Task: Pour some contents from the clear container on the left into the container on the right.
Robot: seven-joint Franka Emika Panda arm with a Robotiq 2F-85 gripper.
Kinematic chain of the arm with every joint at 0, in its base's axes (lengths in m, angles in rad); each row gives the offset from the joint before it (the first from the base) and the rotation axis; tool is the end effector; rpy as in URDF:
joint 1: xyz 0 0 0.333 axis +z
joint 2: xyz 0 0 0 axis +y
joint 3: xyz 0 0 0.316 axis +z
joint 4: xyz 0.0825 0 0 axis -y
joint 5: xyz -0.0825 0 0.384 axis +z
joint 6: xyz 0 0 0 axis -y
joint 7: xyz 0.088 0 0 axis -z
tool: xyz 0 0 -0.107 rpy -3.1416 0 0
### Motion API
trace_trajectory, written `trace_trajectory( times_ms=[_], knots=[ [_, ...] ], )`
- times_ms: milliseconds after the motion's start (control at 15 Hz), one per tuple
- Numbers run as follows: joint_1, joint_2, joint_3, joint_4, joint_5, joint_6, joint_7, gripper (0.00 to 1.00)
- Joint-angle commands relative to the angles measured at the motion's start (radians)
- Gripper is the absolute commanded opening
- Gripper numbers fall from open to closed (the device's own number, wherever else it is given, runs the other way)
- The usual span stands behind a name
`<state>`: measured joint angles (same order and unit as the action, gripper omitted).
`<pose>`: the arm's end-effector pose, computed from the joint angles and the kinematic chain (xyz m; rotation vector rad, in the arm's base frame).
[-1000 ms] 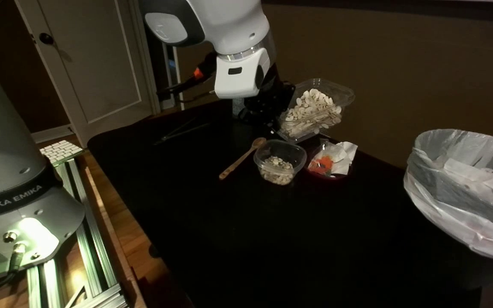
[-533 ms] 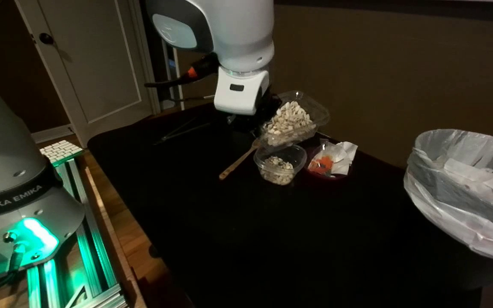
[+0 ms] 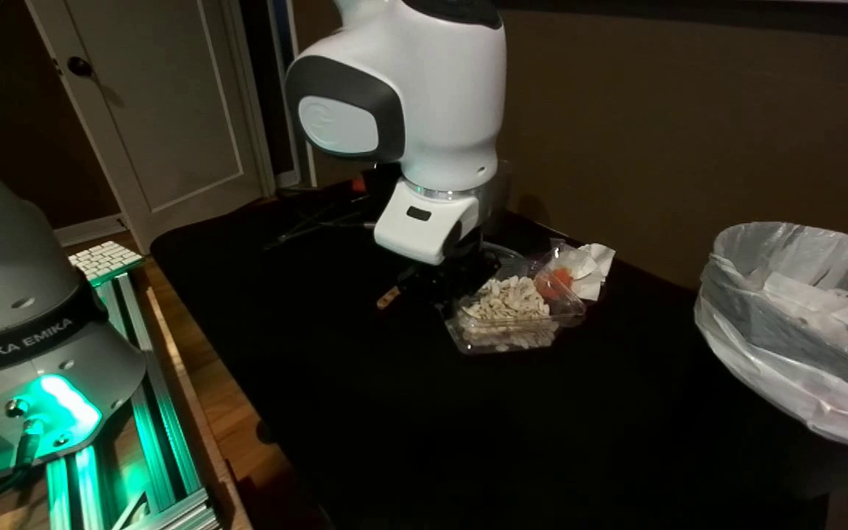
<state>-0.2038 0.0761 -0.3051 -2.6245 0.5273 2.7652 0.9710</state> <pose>0.3682 -0.2322 0.2282 -1.6357 2.4475 -0.0394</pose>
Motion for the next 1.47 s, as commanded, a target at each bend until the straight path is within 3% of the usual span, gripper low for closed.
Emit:
trace_trajectory(
  times_ms=[0, 133, 400, 467, 667, 1133, 1400],
  knots=[
    [0.013, 0.109, 0.025, 0.058, -0.054, 0.13, 0.114, 0.0],
    [0.008, 0.137, 0.036, 0.095, -0.041, 0.136, 0.103, 0.0],
    [-0.056, 0.164, 0.097, 0.202, 0.103, 0.037, -0.034, 0.0],
    [-0.015, 0.14, 0.064, 0.143, 0.04, 0.087, 0.026, 0.0],
    [-0.018, 0.143, 0.066, 0.155, 0.046, 0.08, 0.017, 0.0],
    [-0.052, 0.258, 0.044, 0.371, -0.01, -0.161, 0.031, 0.0],
    [-0.036, 0.37, 0.04, 0.462, -0.04, -0.136, 0.079, 0.0]
  ],
)
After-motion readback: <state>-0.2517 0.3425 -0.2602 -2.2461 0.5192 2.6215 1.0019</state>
